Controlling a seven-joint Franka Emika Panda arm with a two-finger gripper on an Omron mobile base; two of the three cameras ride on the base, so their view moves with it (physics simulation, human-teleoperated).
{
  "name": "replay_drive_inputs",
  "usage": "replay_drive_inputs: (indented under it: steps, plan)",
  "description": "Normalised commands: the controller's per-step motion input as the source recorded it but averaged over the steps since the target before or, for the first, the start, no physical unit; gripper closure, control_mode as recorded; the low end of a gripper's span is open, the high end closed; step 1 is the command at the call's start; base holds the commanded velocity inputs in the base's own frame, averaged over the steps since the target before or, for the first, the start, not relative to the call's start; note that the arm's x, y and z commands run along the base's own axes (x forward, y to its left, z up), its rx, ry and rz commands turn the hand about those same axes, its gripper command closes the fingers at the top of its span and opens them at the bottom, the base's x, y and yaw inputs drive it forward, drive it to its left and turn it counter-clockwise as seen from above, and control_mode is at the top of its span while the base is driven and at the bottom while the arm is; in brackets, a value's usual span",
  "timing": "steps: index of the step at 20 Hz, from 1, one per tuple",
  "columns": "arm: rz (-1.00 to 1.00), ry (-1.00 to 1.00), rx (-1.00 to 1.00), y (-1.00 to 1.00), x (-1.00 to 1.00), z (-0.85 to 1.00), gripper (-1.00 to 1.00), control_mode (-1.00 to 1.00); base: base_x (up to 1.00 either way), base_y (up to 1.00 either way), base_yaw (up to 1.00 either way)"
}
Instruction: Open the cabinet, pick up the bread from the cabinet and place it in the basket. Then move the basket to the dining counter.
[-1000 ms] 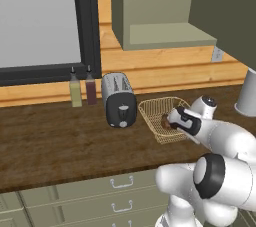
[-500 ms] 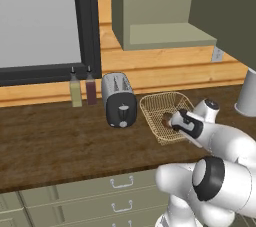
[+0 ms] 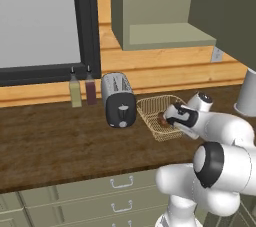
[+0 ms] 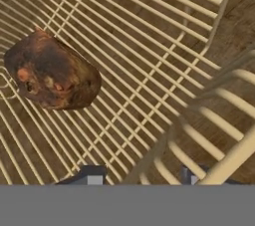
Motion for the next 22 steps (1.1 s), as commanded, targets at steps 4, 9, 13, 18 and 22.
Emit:
replay_drive_inputs:
  steps: [4, 9, 13, 18, 22]
  plan:
    - [0.06, 0.08, 0.0, 0.3, 0.0, -0.43, 1.0, -1.0, 0.0, 0.0, 0.0]
    - [0.05, 0.01, 0.0, 0.28, 0.0, -0.06, 1.0, -1.0, 0.0, 0.0, 0.0]
    - [0.02, -0.02, 0.0, 0.24, 0.0, 0.09, 1.0, -1.0, 0.0, 0.0, 0.0]
    - [0.0, -0.09, 0.03, 0.16, 0.04, 0.32, 1.0, -1.0, 0.0, 0.0, 0.0]
    - [0.0, -0.09, 0.06, 0.03, 0.03, 0.26, 1.0, -1.0, 0.0, 0.0, 0.0]
